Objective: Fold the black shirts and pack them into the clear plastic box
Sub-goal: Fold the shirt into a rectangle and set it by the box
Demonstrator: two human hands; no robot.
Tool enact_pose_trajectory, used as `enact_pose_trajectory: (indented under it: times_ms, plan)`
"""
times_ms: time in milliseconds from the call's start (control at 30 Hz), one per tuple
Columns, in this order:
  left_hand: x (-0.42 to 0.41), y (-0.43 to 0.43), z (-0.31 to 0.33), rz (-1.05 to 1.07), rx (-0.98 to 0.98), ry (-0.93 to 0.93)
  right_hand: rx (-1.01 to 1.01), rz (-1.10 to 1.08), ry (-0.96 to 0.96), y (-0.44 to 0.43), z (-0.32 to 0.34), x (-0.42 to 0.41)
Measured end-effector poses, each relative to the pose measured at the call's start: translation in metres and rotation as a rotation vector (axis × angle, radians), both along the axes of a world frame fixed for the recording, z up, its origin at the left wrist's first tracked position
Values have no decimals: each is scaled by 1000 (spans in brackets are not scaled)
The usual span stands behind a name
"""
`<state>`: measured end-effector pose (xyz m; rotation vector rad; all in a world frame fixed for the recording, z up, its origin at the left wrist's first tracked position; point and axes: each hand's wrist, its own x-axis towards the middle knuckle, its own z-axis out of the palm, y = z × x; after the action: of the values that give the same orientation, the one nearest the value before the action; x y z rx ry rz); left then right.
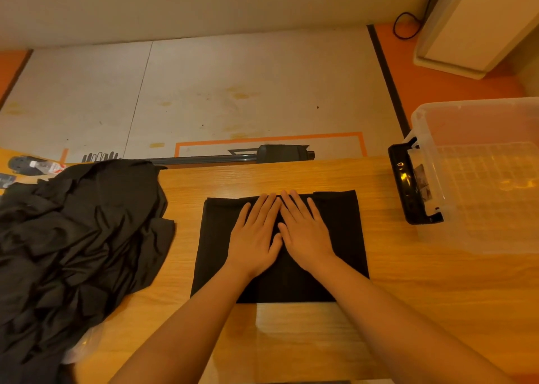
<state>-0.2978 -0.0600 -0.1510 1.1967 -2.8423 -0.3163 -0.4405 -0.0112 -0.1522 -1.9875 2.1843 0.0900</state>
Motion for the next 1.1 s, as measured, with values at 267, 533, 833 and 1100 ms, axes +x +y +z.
enact_pose_trajectory:
  times_ms: [267, 533, 833, 1100]
  plan:
    - [10, -8, -9, 136, 57, -1, -39, -1, 4, 2, -2, -23]
    - [57, -30, -12, 310, 35, -65, 1, -213, -21, 22, -1, -74]
    - [67, -20, 9, 460, 68, 63, -4, -407, -84, 31, 19, -70]
    - [17, 80, -4, 243, 80, 66, -44, -86, -26, 58, -1, 44]
